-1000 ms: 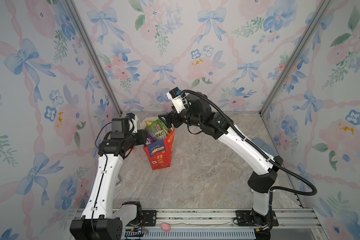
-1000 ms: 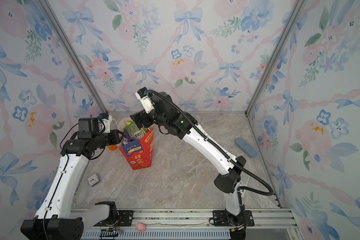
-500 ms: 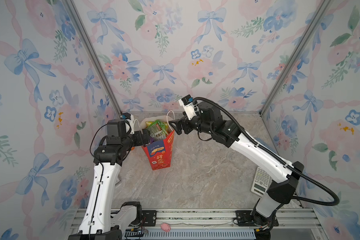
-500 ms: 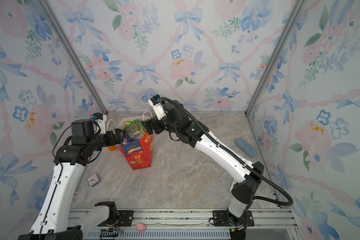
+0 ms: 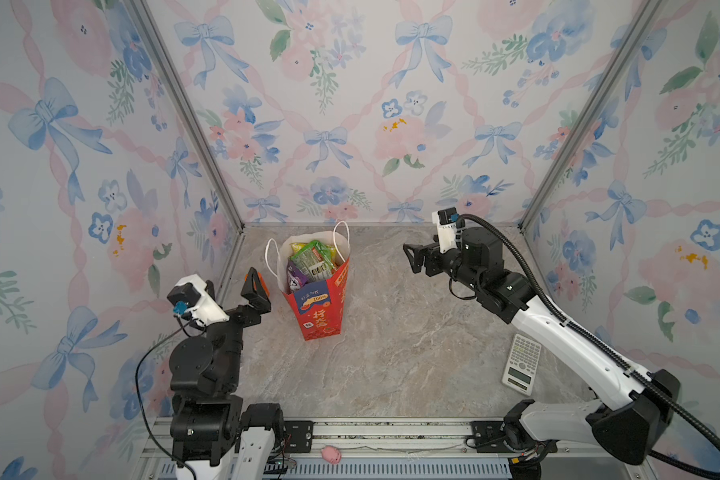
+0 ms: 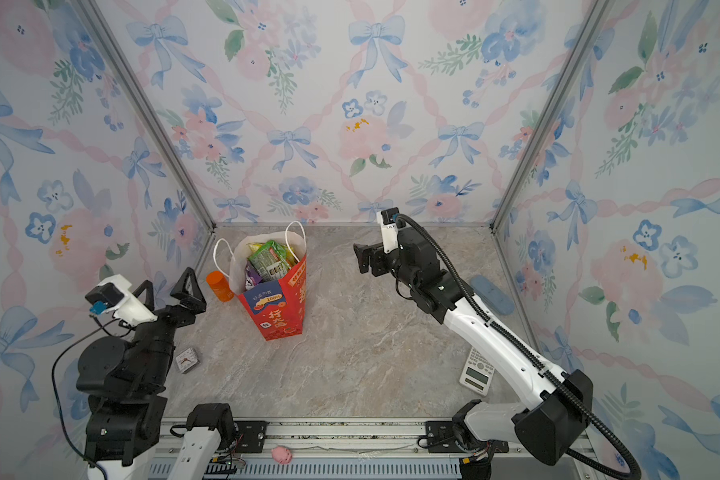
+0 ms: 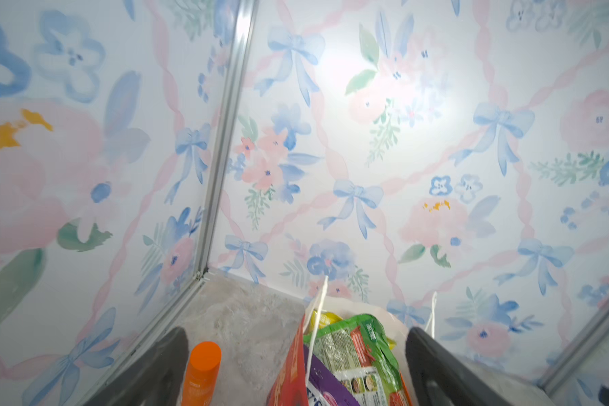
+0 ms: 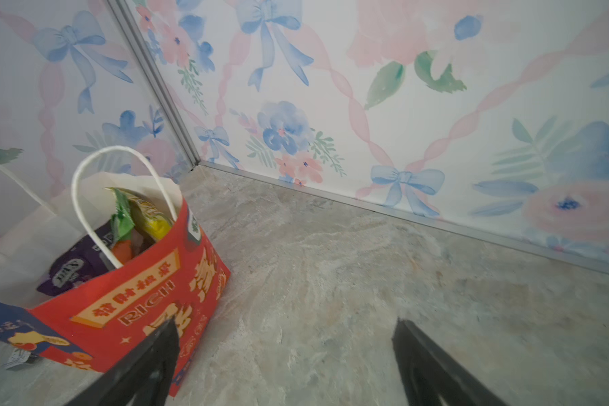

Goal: Place the snacks into the paper bag

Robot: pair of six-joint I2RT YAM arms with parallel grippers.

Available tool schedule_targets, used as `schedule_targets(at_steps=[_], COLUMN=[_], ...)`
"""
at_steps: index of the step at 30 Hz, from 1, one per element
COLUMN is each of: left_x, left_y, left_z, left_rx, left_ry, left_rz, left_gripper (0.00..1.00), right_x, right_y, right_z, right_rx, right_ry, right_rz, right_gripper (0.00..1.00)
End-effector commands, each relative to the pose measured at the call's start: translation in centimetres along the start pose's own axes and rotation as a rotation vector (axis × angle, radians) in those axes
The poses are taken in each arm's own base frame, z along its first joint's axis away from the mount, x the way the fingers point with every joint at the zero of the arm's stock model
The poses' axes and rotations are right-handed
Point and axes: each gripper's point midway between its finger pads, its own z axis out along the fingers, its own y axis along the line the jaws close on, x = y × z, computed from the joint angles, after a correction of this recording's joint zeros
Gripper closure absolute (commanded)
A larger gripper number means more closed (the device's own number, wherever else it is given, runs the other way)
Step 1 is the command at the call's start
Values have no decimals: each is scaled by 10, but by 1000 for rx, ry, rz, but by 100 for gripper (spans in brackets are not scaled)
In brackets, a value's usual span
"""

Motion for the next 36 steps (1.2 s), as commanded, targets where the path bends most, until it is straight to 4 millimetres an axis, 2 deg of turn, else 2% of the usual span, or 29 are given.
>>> schedule_targets(at_steps=[1,5,8,13,18,25,32,36], left_x=[9,60,100,146,180,234,269,285], left_y=[36,71,102,119,118,101,97,88], left_z=[4,17,21,32,56,90,93,94], left_rx=[-151,-293,-425,-463,-440,-299,-201,-129], left_ry=[-139,-113,-111,-97,20,218,274,305], left_rz=[-78,-106,-143,-194,-30,140,281,307], left_gripper=[2,2,2,2,2,2,2,2], right_x=[13,59,85,118,142,172,189,186], right_y=[-44,-98,-126,-159,-184,-214,-221,-224], right_z=[-14,-27,-34,-38,-39,-39,-32,-29], right_rx=[122,243,292,379,476,593,610,607], right_ry=[-40,-17,-3,25,48,12,-56,-108], right_rz=[42,81,126,129,73,15,-61,-78], right_gripper=[4,4,3,3,3,4,3,3])
